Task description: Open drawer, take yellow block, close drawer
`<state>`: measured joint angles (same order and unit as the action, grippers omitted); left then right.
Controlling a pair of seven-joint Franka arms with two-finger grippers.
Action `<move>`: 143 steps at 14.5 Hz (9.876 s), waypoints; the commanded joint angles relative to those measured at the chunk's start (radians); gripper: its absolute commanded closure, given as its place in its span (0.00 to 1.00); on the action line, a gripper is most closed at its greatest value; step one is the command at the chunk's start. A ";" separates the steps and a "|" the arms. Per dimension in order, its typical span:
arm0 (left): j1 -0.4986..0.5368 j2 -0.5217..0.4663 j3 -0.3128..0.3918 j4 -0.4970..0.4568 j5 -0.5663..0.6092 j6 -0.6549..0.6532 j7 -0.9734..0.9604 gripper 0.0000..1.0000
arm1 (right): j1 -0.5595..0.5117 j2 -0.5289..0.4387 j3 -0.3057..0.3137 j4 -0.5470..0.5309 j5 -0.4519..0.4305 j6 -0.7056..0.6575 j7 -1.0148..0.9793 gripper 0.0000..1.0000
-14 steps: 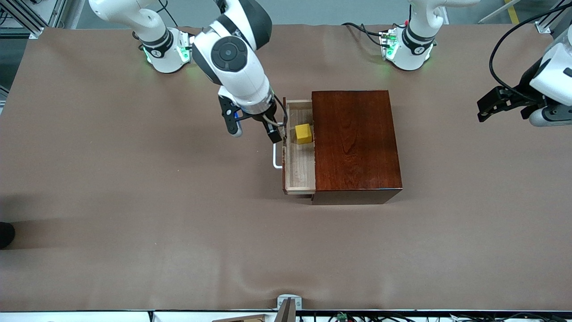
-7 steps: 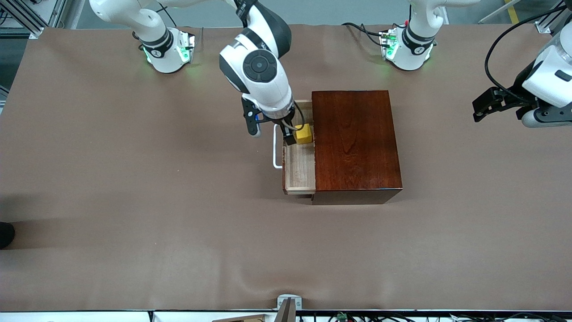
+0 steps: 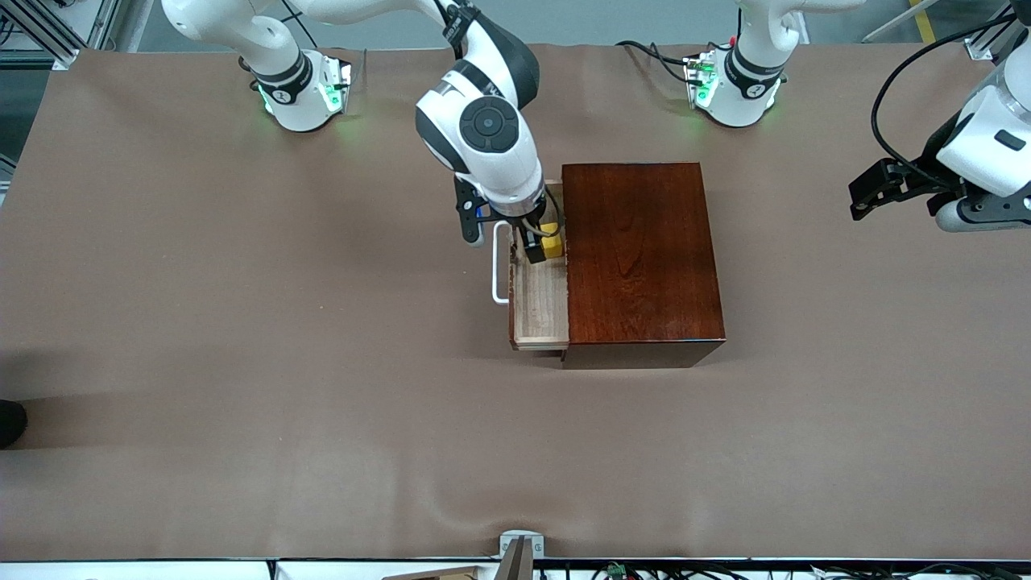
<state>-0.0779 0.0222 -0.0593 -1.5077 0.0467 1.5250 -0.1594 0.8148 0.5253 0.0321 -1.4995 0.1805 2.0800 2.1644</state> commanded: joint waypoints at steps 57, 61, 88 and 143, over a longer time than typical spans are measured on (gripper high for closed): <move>-0.638 0.582 -0.188 0.236 0.105 0.452 -1.423 0.00 | -0.414 -0.088 -0.009 0.211 -0.047 -0.567 -0.710 0.81; -0.769 0.660 -0.067 0.250 0.145 0.599 -1.627 0.00 | -0.520 -0.108 -0.012 0.206 -0.047 -0.603 -0.973 0.81; -0.912 0.774 0.184 0.282 0.150 0.250 -1.855 0.00 | -0.982 -0.130 -0.015 -0.358 -0.222 -0.028 -2.109 0.74; 0.055 -0.200 -0.050 -0.178 -0.004 -0.005 0.072 0.00 | -0.979 -0.455 -0.001 -0.230 -0.191 -0.434 -2.259 0.00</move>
<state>-0.0433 -0.1518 -0.0976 -1.6646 0.0586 1.5245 -0.1166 -0.1813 0.0832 0.0309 -1.7942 -0.0200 1.7383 -0.0883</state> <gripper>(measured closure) 0.000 0.000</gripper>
